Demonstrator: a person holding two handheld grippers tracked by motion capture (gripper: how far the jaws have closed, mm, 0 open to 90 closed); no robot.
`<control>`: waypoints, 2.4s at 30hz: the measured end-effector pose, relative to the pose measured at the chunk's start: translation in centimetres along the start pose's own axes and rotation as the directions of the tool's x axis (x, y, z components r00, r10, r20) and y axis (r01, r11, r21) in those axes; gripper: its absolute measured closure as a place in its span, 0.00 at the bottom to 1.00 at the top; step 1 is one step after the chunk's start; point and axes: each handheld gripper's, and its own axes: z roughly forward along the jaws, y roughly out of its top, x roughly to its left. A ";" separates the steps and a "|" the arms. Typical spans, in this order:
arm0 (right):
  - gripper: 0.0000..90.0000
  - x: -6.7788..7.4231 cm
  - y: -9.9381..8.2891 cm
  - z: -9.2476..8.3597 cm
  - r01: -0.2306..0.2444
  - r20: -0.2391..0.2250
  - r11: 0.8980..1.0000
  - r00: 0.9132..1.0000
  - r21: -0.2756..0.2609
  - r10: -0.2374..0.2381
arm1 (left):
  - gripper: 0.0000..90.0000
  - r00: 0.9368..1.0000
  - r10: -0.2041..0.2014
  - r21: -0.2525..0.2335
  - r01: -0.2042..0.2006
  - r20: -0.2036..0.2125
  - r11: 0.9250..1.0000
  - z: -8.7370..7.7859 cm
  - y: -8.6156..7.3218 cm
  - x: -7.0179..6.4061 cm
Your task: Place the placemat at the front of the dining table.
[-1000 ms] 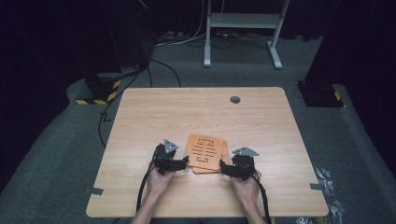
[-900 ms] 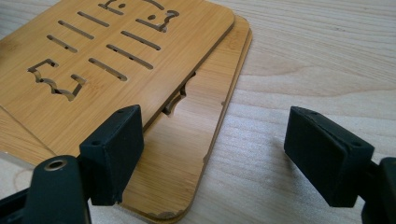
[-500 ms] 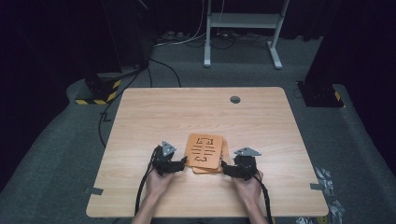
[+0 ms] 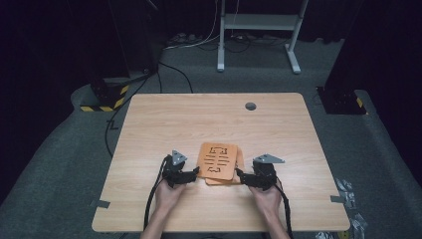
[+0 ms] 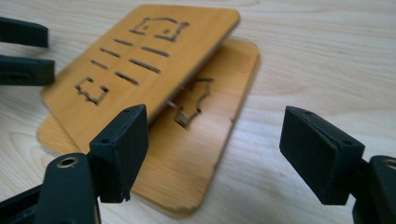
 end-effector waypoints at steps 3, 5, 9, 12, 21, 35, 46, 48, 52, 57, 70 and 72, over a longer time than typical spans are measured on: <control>0.27 0.5 0.7 0.4 -0.007 -0.030 1.000 1.000 0.000 0.007 | 0.28 1.000 0.003 0.000 -0.003 0.001 1.000 0.0 0.0 0.0; 0.27 0.7 1.1 0.7 -0.003 -0.039 1.000 0.999 -0.001 0.003 | 0.28 1.000 0.003 0.000 -0.003 0.000 1.000 0.0 0.0 0.0; 0.27 1.4 2.0 2.1 -0.003 -0.069 1.000 0.998 0.014 0.004 | 0.28 1.000 0.002 0.000 -0.002 0.001 1.000 0.0 0.0 0.0; 0.27 1.5 2.2 2.8 -0.024 -0.075 0.999 0.997 0.027 0.026 | 0.28 1.000 0.002 0.000 -0.002 0.001 1.000 0.0 0.0 0.0; 0.27 1.7 2.1 4.5 -0.048 -0.096 0.997 0.994 0.056 0.054 | 0.29 1.000 -0.002 0.001 0.002 0.002 1.000 0.0 0.0 -0.1; 0.31 2.4 1.9 4.2 -0.033 -0.115 0.999 0.993 0.034 0.037 | 0.29 1.000 -0.002 -0.003 0.002 0.000 1.000 0.0 0.0 -0.1; 0.34 2.8 1.7 3.1 -0.028 -0.123 1.000 0.992 0.002 0.028 | 0.29 1.000 0.005 -0.007 -0.005 0.000 1.000 -0.1 0.0 -0.2; 0.34 2.8 1.8 2.9 -0.020 -0.122 1.000 0.992 -0.003 0.020 | 0.29 1.000 0.005 -0.008 -0.005 -0.001 1.000 -0.1 0.0 -0.2; 0.35 2.9 1.7 2.5 -0.015 -0.124 1.000 0.992 -0.007 0.014 | 0.30 1.000 0.015 -0.014 -0.015 -0.002 1.000 -0.1 0.0 -0.2; 0.36 3.0 1.7 2.2 -0.013 -0.121 1.000 0.993 -0.013 0.011 | 0.30 1.000 0.014 -0.012 -0.014 0.002 1.000 -0.1 0.0 -0.2; 0.38 3.3 2.2 1.5 -0.008 -0.131 0.999 0.991 -0.039 0.003 | 0.37 0.999 0.037 -0.026 -0.037 0.021 0.999 -0.2 -0.1 -0.5; 0.38 3.4 2.3 1.3 -0.004 -0.127 0.999 0.992 -0.048 -0.002 | 0.37 0.999 0.041 -0.030 -0.040 0.023 0.999 -0.3 -0.1 -0.5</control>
